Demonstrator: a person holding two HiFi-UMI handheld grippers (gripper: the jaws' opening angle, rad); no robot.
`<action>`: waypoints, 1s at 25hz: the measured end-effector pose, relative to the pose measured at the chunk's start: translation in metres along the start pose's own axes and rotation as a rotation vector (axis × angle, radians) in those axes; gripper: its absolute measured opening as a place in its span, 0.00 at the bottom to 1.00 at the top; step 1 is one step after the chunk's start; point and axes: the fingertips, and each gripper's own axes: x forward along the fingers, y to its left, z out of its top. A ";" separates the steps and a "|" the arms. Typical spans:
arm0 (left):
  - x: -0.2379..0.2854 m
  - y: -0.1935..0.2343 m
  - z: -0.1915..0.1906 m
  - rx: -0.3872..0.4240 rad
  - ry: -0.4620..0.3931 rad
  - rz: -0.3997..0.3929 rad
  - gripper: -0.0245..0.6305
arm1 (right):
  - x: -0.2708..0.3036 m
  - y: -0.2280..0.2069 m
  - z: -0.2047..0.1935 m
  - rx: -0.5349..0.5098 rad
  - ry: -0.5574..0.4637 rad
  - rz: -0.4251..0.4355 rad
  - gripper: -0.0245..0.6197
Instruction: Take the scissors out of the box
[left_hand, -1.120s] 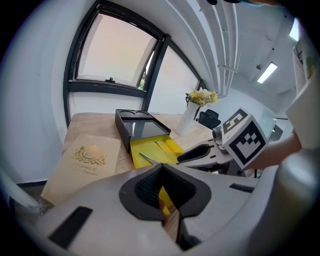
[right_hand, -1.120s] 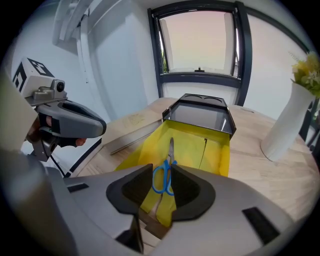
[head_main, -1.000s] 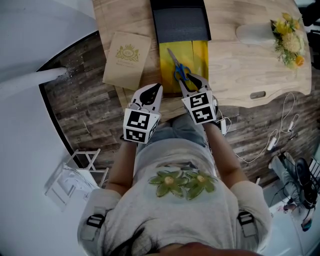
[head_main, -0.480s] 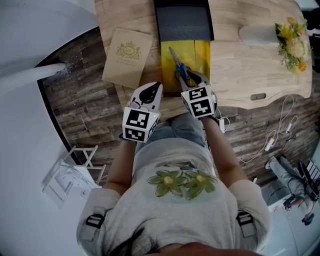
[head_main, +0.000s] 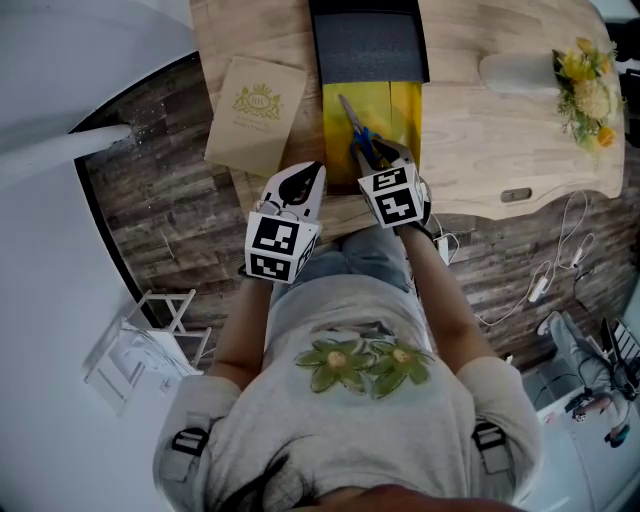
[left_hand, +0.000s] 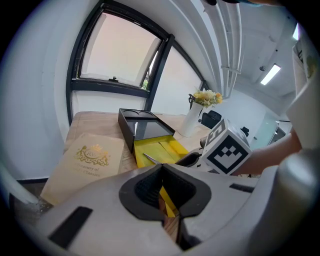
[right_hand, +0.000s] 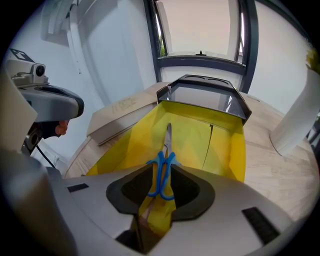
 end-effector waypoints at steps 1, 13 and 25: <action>0.000 0.000 0.001 0.000 0.000 0.002 0.05 | 0.001 -0.001 0.000 -0.002 0.004 0.000 0.19; -0.002 0.001 0.001 0.004 0.002 0.002 0.05 | 0.012 -0.005 -0.006 -0.012 0.043 -0.036 0.19; -0.004 -0.006 0.004 0.025 0.005 -0.013 0.05 | 0.011 -0.008 -0.006 0.021 0.043 -0.024 0.17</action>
